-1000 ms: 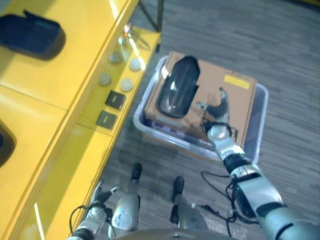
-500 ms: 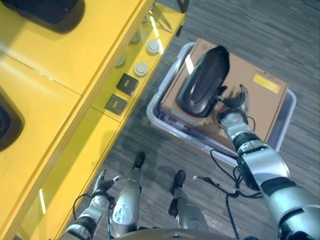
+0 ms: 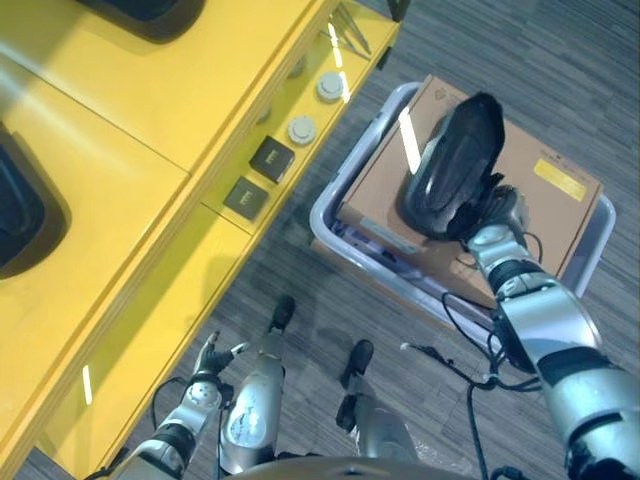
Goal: Move parts from the plastic box to the shelf.
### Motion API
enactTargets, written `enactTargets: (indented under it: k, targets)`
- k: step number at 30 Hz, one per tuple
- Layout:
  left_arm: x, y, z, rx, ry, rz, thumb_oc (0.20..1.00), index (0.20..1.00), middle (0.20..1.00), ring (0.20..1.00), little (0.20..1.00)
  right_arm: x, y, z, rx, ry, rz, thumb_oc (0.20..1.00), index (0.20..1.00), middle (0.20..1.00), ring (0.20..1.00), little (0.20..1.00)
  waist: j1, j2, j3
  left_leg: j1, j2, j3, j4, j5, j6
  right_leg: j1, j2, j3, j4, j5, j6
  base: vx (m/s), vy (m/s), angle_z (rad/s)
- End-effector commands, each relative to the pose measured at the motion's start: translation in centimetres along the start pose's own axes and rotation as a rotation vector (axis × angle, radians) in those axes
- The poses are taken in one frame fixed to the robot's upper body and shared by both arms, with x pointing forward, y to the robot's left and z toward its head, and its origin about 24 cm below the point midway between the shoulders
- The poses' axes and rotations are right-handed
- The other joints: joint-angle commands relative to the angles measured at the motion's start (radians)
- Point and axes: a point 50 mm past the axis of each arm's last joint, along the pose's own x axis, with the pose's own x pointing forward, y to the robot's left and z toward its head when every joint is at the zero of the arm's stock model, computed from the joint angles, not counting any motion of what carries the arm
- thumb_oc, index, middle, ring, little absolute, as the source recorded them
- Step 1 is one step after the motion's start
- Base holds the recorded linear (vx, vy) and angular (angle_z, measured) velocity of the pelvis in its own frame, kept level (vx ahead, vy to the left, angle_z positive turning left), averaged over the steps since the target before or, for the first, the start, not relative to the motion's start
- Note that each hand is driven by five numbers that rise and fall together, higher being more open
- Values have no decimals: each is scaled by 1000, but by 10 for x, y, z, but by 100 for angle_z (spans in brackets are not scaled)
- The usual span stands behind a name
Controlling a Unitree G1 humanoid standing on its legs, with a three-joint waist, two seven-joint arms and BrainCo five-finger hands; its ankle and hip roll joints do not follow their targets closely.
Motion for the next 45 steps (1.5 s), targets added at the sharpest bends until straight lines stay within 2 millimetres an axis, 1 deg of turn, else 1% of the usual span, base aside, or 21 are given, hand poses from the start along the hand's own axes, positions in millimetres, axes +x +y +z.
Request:
enactTargets:
  k: [1, 3, 4, 7, 8, 11, 13, 15, 16, 18, 19, 23, 25, 26, 29, 31, 32, 33, 36, 38, 45]
  targets:
    - [-2, -14, 7, -25, -16, -45, 1000, 1000, 1000, 1000, 1000, -9, 19, -17, -86, 27, 110, 200, 200, 200, 200, 200, 18, 14, -29, -7, -21, -26, 30, -101, 8, -5, -65, 39, 6, -22, 58, 0, 0, 0]
    - [-2, -15, 7, -29, -18, -50, 1000, 1000, 1000, 1000, 1000, -8, 16, -22, -90, 46, 97, 200, 200, 200, 200, 200, 17, 16, -32, -6, -21, -28, 30, -101, 7, -1, -67, 35, 6, -25, 58, 5, -13, 5]
    - [-1, -11, 9, -29, -31, -40, 1000, 1000, 1000, 1000, 1000, -4, 5, -25, -81, 61, 50, 200, 200, 200, 200, 200, 12, 17, -44, 2, -22, -31, 27, -103, 6, 9, -68, 33, 6, -30, 58, 8, -2, 11]
    - [-2, -9, 12, -46, -51, -36, 1000, 1000, 1000, 1000, 1000, -3, 1, -31, -70, 63, 28, 200, 200, 200, 200, 200, 5, 15, -55, 16, -22, -27, 28, -107, 6, 21, -68, 33, 9, -37, 57, 15, -8, 16]
    - [-2, -5, 17, -62, -82, -32, 1000, 1000, 1000, 1000, 1000, -4, -2, -41, -78, 67, 20, 200, 200, 200, 200, 200, -3, 15, -68, 29, -21, -24, 30, -113, 6, 35, -68, 30, 11, -44, 56, 20, -17, 7]
    - [-2, 7, 25, -108, -136, -11, 1000, 1000, 1000, 1000, 1000, -5, 0, -40, -67, 8, 53, 200, 200, 200, 200, 200, -17, 8, -96, 54, -17, -19, 33, -121, 3, 61, -68, 28, 16, -58, 54, 12, -45, 3]
    - [-5, 13, 26, -100, -164, -19, 1000, 1000, 1000, 1000, 1000, -5, -2, -43, -145, -25, 68, 200, 200, 200, 200, 200, -25, 0, -119, 79, -13, -11, 36, -131, 1, 88, -68, 19, 21, -70, 52, 26, -60, -1]
    - [-7, 25, 38, -129, -237, -15, 1000, 1000, 1000, 1000, 1000, -7, 0, -35, -208, -109, 76, 200, 200, 200, 200, 200, -39, -5, -145, 107, -9, 1, 46, -144, 1, 111, -67, 20, 36, -84, 51, 39, -63, -4]
    - [-9, 33, 45, -153, -274, -17, 1000, 1000, 1000, 1000, 1000, -10, 3, -39, -254, -137, 98, 200, 200, 200, 200, 200, -48, -10, -171, 136, -4, 9, 57, -156, 0, 140, -65, 19, 47, -98, 46, 44, -55, -9]
    - [-10, 37, 52, -167, -305, -22, 1000, 1000, 1000, 1000, 1000, -9, 0, -37, -282, -161, 88, 200, 200, 200, 200, 200, -53, -12, -184, 154, -2, 9, 63, -164, -2, 158, -63, 16, 52, -108, 44, 46, -58, -9]
    - [-12, 43, 66, -192, -358, -28, 1000, 1000, 1000, 1000, 1000, -9, -3, -24, -322, -248, 78, 200, 200, 200, 200, 200, -65, -13, -213, 179, 5, 20, 73, -175, -2, 181, -62, 16, 61, -120, 42, 55, -64, -7]
    - [-15, 45, 77, -214, -402, -46, 1000, 1000, 1000, 1000, 1000, -10, -7, -10, -367, -335, 62, 200, 200, 200, 200, 200, -77, -15, -233, 212, 12, 34, 76, -187, 0, 203, -58, 29, 69, -129, 41, 29, -28, -15]
    - [-23, 43, 101, -367, -469, -120, 1000, 1000, 1000, 1000, 1000, -22, -14, 31, -391, -547, 10, 200, 200, 200, 200, 200, -114, -13, -276, 269, 36, 68, 73, -201, 1, 231, -48, 69, 73, -141, 35, 30, -49, -29]
    - [-23, 43, 101, -366, -469, -120, 1000, 1000, 1000, 1000, 1000, -22, -14, 30, -391, -547, 11, 200, 200, 200, 200, 200, -114, -13, -276, 270, 36, 69, 72, -201, 1, 232, -48, 69, 73, -141, 35, 24, -32, -45]
    - [-31, 33, 125, -530, -525, -241, 1000, 1000, 1000, 1000, 1000, -42, -27, 65, -389, -757, -60, 200, 200, 200, 200, 200, -157, -7, -310, 307, 55, 95, 62, -208, 0, 244, -44, 93, 77, -149, 33, 17, -36, -40]
    - [-32, 30, 130, -565, -529, -269, 1000, 1000, 1000, 1000, 1000, -45, -29, 64, -391, -779, -68, 200, 200, 200, 200, 200, -160, -6, -316, 315, 58, 100, 57, -209, 0, 248, -44, 96, 77, -150, 32, 9, -18, -14]
    - [-35, 24, 135, -677, -517, -314, 1000, 1000, 1000, 1000, 1000, -52, -31, 72, -384, -825, -80, 200, 200, 200, 200, 200, -167, -5, -325, 321, 60, 106, 53, -208, 0, 249, -43, 101, 75, -150, 33, -15, -25, -31]
    - [-37, 19, 145, -747, -528, -357, 1000, 1000, 1000, 1000, 1000, -56, -33, 77, -388, -859, -100, 200, 200, 200, 200, 200, -175, -4, -332, 319, 60, 109, 52, -201, 1, 246, -43, 106, 73, -144, 32, -11, -25, -27]
    - [-48, 14, 168, -792, -588, -438, 1000, 1000, 1000, 1000, 1000, -66, -39, 81, -426, -941, -131, 200, 200, 200, 200, 200, -184, -3, -347, 331, 62, 115, 47, -204, 1, 254, -41, 111, 68, -146, 32, 4, -27, -13]
    - [-53, 12, 186, -784, -629, -479, 1000, 1000, 1000, 1000, 1000, -79, -39, 86, -418, -1014, -126, 200, 200, 200, 200, 200, -192, -3, -357, 342, 65, 118, 44, -206, 0, 263, -38, 116, 64, -147, 31, 14, -30, -5]
    - [-58, 9, 206, -741, -687, -502, 1000, 1000, 1000, 1000, 1000, -103, -32, 98, -375, -1141, -79, 200, 200, 200, 200, 200, -195, -1, -367, 352, 68, 115, 39, -205, -4, 275, -33, 112, 59, -154, 28, 1, -6, -1]
